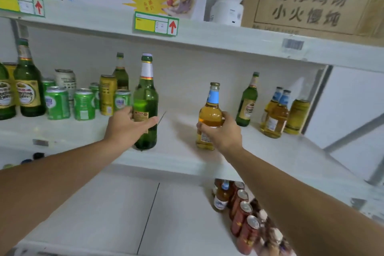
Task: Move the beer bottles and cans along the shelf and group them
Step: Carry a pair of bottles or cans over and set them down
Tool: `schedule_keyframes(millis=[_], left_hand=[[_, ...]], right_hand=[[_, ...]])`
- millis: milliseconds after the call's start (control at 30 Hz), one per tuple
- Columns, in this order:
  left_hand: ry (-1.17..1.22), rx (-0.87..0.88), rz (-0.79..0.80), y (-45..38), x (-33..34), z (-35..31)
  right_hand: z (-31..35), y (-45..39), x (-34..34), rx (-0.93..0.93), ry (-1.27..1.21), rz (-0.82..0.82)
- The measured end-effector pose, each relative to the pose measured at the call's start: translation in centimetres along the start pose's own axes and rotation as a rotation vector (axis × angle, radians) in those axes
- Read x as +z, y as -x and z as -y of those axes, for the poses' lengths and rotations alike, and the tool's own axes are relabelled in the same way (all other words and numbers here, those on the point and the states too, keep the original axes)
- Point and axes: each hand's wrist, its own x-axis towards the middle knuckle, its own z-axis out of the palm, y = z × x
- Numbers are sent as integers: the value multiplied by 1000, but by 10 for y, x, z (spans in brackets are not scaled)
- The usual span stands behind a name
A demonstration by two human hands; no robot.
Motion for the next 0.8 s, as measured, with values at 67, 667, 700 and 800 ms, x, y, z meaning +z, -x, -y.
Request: schedule_keyframes(millis=[67,667,700,800], left_hand=[[29,12,31,9,24,-13],[119,4,193,64,270,-112],[122,8,190,64,278,-115],[126,14,185,60,299,-121]], right_hand=[[-14,-2,-27,16,13,-30],[-148,-63,-218,17,62,-55],[-154,-67,-222,20,45,-53],[-170,-78,-227,52,-9,-60]])
